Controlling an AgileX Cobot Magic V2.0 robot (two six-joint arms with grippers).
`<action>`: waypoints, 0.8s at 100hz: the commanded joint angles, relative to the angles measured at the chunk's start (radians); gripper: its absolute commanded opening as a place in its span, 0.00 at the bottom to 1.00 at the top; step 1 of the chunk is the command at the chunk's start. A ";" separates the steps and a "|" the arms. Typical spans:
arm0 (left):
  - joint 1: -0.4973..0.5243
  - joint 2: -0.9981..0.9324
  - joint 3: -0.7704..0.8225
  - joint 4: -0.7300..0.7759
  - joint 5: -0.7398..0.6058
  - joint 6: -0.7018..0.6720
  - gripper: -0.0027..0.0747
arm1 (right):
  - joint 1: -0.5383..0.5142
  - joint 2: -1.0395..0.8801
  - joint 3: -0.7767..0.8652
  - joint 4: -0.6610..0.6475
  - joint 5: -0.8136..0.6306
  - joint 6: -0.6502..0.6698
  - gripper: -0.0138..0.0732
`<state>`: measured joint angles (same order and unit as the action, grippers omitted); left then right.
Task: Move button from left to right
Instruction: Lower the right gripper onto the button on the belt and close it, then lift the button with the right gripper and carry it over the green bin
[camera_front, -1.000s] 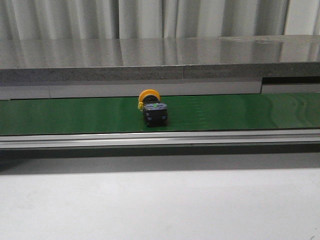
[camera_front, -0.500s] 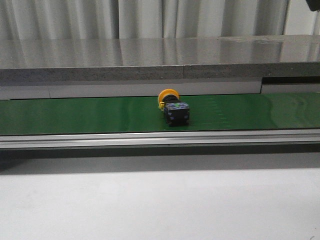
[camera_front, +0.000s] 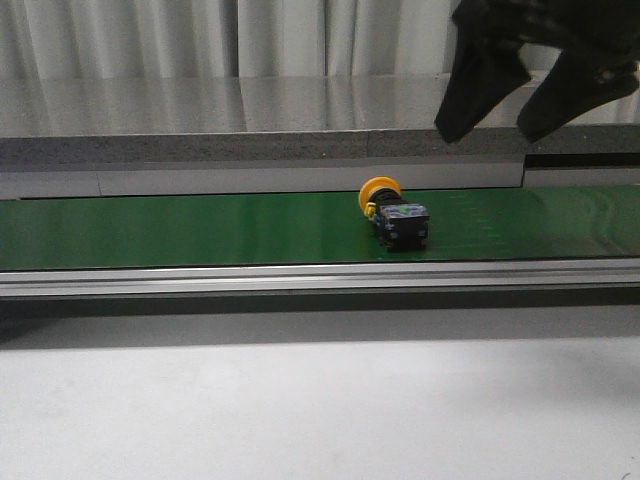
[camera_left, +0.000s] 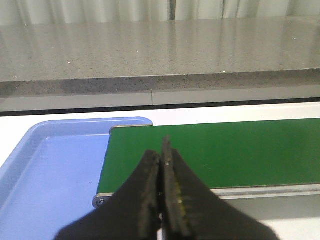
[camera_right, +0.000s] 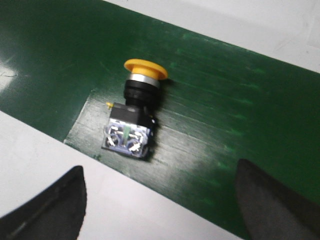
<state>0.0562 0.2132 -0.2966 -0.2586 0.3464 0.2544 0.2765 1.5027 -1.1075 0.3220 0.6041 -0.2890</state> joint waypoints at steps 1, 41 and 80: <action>-0.002 0.007 -0.031 -0.013 -0.073 0.000 0.01 | 0.014 0.035 -0.067 0.000 -0.054 -0.017 0.85; -0.002 0.007 -0.031 -0.013 -0.073 0.000 0.01 | 0.024 0.194 -0.122 -0.100 -0.047 -0.017 0.85; -0.002 0.007 -0.031 -0.013 -0.073 0.000 0.01 | 0.022 0.225 -0.155 -0.112 -0.001 -0.005 0.46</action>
<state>0.0562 0.2132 -0.2966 -0.2586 0.3487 0.2544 0.3003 1.7700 -1.2077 0.2011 0.6049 -0.2968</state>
